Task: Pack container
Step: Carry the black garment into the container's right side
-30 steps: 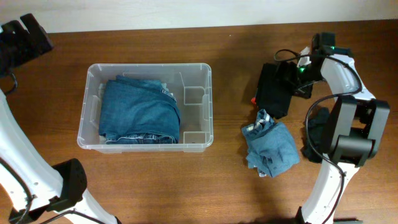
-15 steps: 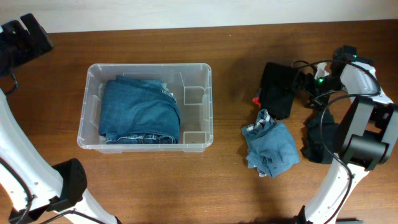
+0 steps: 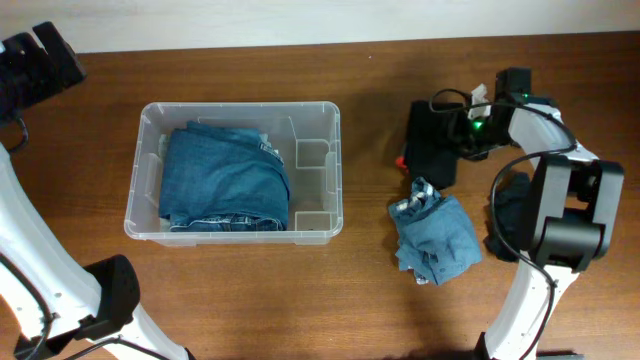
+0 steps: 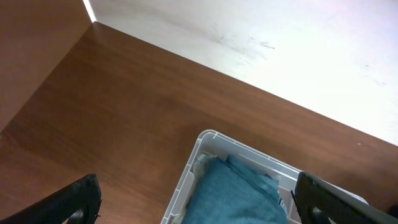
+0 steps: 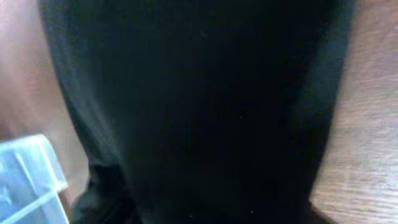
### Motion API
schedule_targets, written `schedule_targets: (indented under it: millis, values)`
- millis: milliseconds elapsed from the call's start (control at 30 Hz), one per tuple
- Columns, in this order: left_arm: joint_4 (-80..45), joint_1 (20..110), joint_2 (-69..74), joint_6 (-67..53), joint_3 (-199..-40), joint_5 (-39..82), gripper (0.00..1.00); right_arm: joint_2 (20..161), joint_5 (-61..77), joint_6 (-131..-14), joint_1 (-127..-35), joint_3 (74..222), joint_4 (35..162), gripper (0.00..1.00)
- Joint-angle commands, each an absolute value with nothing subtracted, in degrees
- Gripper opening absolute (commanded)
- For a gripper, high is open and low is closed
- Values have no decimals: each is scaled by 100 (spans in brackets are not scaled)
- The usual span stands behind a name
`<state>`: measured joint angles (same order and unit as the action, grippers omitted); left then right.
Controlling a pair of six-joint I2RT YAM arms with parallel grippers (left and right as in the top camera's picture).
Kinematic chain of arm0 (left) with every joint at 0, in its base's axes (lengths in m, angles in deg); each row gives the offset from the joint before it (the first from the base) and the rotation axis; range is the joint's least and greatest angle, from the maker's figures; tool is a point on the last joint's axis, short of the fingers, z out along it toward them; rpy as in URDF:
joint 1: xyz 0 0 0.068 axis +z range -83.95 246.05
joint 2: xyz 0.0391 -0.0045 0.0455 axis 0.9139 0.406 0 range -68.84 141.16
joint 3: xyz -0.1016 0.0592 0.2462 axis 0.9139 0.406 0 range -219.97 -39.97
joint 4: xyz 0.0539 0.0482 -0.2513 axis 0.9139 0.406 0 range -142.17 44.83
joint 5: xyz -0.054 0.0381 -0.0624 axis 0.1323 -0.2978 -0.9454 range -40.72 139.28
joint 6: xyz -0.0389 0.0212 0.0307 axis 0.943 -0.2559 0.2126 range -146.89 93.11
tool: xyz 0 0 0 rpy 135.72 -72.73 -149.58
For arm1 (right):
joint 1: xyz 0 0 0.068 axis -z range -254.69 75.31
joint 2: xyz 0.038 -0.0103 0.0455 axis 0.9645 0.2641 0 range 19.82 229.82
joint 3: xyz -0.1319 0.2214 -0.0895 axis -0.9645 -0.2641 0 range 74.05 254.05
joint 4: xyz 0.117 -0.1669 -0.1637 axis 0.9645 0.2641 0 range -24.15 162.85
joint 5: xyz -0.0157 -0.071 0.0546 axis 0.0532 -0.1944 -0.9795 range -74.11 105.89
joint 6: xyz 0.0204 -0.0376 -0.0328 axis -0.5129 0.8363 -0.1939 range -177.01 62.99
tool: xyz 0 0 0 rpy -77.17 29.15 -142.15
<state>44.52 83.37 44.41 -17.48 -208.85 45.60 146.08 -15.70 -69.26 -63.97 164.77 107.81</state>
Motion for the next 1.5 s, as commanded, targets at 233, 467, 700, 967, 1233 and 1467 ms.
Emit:
schedule_targets:
  millis: [233,467,700,967,1233,1467]
  values:
    - [4452,8352,4457,-1777,-20914,4562,99,14234,-1609,-6653,-6510,17121,12258,24]
    - [4452,8352,4457,-1777,-20914,4562,99,12680,-1736,-6755,-7846,18256,13078,20]
    - [4452,8352,4457,-1777,-20914,4562,99,12475,-2252,-8119,-9566,18304,11924,20]
    - [4452,8352,4457,-1777,-20914,4560,99,13100,-2049,-8582,-10512,18291,10910,20]
    - [4452,8352,4457,-1777,-20914,4562,99,13854,-1623,-8593,-10429,18273,10993,16]
    - [4452,8352,4457,-1777,-20914,4562,99,14230,-1334,-8556,-10429,18262,11072,16]
